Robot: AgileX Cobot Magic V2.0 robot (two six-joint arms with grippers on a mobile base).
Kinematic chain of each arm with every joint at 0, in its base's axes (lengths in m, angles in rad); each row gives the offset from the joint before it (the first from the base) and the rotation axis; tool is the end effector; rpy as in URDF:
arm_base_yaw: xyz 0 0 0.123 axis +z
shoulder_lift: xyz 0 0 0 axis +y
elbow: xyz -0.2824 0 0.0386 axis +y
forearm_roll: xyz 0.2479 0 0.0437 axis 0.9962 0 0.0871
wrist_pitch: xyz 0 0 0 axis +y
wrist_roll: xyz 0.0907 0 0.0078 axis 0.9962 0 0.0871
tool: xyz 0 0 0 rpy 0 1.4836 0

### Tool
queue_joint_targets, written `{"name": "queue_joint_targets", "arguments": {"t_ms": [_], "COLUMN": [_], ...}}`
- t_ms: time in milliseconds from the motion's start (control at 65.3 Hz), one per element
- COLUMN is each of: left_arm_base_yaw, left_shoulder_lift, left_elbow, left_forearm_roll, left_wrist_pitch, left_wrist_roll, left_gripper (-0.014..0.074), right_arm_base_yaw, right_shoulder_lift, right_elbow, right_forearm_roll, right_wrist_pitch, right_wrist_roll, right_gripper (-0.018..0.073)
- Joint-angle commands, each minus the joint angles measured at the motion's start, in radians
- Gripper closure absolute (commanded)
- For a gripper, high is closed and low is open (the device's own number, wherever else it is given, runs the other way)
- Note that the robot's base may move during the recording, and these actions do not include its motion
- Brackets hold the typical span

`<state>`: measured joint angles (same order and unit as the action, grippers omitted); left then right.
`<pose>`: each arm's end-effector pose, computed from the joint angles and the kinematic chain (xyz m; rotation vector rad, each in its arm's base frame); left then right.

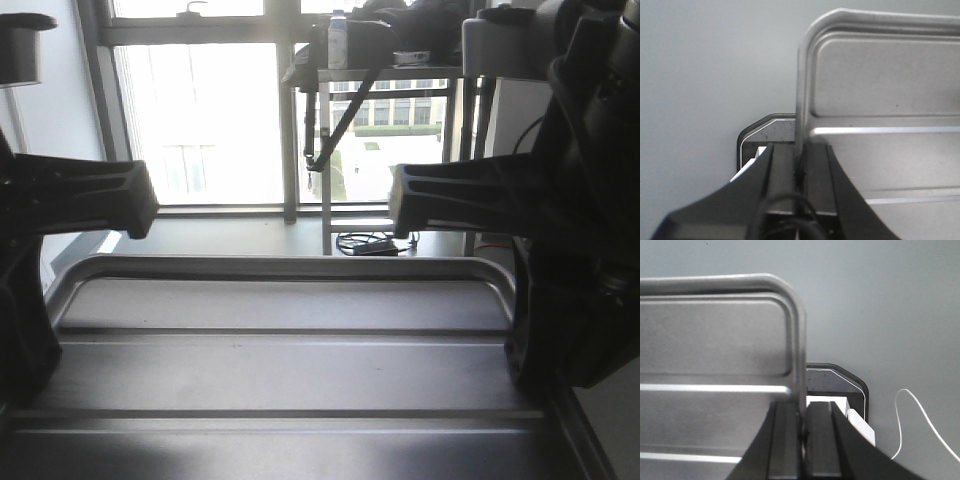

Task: Grab silver tray and stack on right shelf
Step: 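Hold the tray with both grippers while the base turns away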

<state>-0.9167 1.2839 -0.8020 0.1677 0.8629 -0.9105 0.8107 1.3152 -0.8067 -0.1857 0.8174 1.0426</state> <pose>0.1463 -0.1718 0.2429 0.1347 2.8252 -0.2281 0.1700 0.1610 0.2384 0.1787 2.8029 0.2435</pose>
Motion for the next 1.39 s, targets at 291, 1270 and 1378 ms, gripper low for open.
{"name": "queue_joint_targets", "arguments": {"t_ms": [291, 1270, 1378], "left_arm_base_yaw": [-0.01, -0.01, -0.01], "left_shoulder_lift": [-0.025, -0.025, -0.025], "left_elbow": [-0.021, -0.021, -0.021], "left_forearm_roll": [0.014, 0.014, 0.014], "left_wrist_pitch": [0.002, 0.002, 0.002], "left_wrist_roll": [0.0, 0.0, 0.0], "left_gripper": [0.0697, 0.0697, 0.0697], "right_arm_base_yaw": [0.0, 0.0, 0.0], "right_shoulder_lift": [-0.032, -0.032, -0.032], "right_elbow": [-0.024, -0.024, -0.024], "right_forearm_roll": [-0.027, -0.027, -0.027], "right_wrist_pitch": [-0.019, -0.019, -0.019], "right_wrist_roll": [-0.006, -0.006, -0.006], "right_gripper": [0.0502, 0.0502, 0.0502]}}
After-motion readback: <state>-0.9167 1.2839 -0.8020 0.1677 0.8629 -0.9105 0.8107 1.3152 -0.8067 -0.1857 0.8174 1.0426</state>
